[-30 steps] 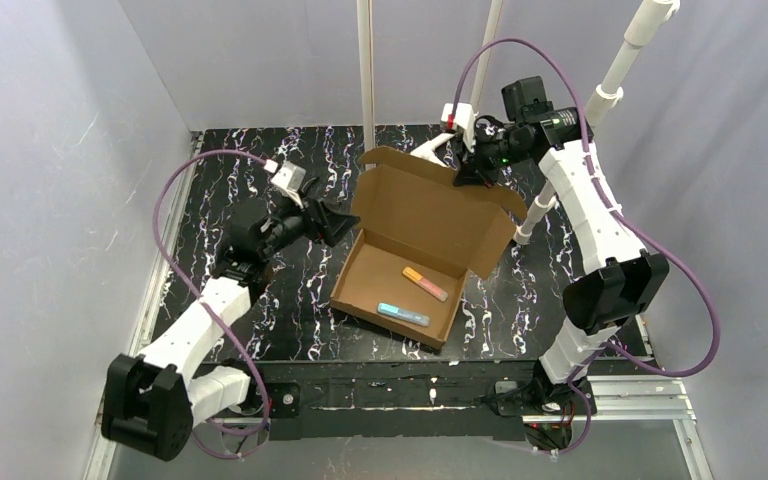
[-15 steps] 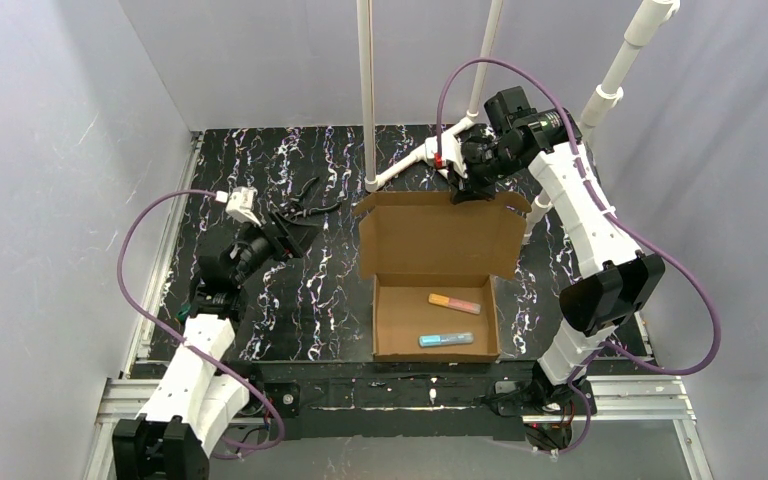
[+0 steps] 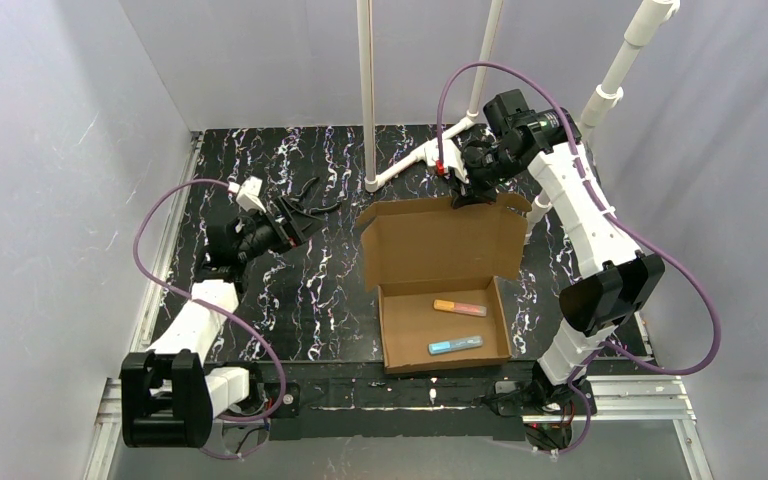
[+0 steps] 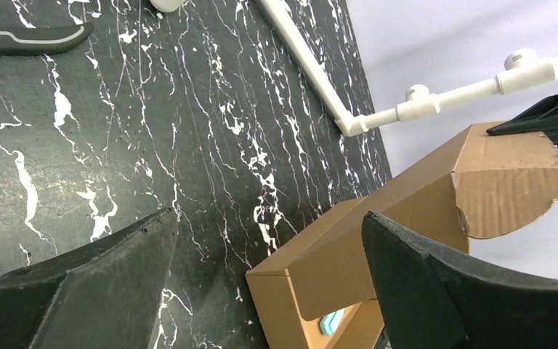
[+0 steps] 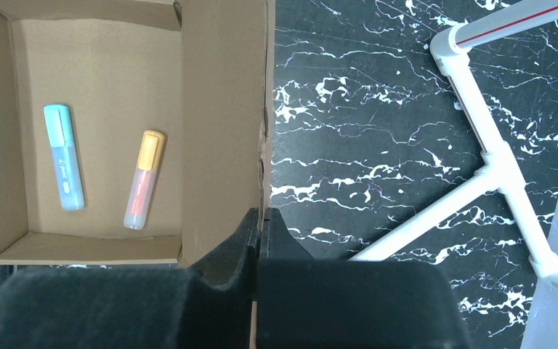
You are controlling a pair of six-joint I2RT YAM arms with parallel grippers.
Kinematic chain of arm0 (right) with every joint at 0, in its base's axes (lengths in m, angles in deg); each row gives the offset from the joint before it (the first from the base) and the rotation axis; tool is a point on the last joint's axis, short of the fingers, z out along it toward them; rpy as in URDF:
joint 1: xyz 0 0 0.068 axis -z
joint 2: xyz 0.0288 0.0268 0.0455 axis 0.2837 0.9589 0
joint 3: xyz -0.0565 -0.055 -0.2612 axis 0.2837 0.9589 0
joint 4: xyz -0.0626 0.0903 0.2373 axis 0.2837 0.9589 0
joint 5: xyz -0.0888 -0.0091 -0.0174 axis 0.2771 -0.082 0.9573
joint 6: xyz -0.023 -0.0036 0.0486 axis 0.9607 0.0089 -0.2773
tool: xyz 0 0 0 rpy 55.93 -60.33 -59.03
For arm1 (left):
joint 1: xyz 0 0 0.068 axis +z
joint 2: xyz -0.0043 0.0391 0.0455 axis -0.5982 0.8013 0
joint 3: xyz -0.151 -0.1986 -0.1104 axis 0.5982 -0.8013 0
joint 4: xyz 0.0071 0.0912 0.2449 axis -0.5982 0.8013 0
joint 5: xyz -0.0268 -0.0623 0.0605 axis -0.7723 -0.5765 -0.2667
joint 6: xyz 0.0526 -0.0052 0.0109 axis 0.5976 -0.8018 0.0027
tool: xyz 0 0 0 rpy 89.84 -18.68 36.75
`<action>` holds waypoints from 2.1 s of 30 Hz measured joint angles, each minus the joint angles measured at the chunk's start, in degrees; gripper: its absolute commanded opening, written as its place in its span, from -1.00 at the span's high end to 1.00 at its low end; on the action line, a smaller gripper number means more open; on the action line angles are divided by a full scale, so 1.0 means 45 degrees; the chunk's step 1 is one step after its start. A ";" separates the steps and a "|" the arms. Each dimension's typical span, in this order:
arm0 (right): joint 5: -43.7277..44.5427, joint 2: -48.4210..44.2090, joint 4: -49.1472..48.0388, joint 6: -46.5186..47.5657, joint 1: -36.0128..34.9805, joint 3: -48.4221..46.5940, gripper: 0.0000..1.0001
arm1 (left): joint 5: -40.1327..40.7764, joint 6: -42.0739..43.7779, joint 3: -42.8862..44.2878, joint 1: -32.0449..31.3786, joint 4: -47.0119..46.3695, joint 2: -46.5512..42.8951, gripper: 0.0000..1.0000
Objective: Fold the paper box
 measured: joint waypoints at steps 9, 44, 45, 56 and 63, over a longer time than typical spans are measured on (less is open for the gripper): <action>-0.0058 0.0000 0.0243 0.0005 -0.0223 -0.0214 0.97 | -0.0894 -0.0087 -0.0189 -0.0083 -0.2025 0.0894 -0.49; 0.0053 0.0418 -0.1054 -0.1613 -0.0423 -0.0432 0.97 | -0.0049 0.0806 -0.2205 -0.5139 -0.6572 -0.0359 -0.43; 0.0053 0.0369 -0.1078 -0.1598 -0.0423 -0.0364 0.97 | 0.0078 0.0588 -0.2657 -0.4697 -0.6547 -0.1069 -0.42; 0.0044 -0.0121 -0.0957 -0.1559 -0.0423 -0.0044 0.97 | 0.2623 -0.1166 -0.5387 -0.2725 -0.5586 -0.5056 -0.34; -0.0121 -0.0121 -0.0792 -0.1438 -0.0423 -0.0044 0.97 | 0.1710 -0.0908 -0.3546 -0.2676 -0.5523 -0.0937 -0.37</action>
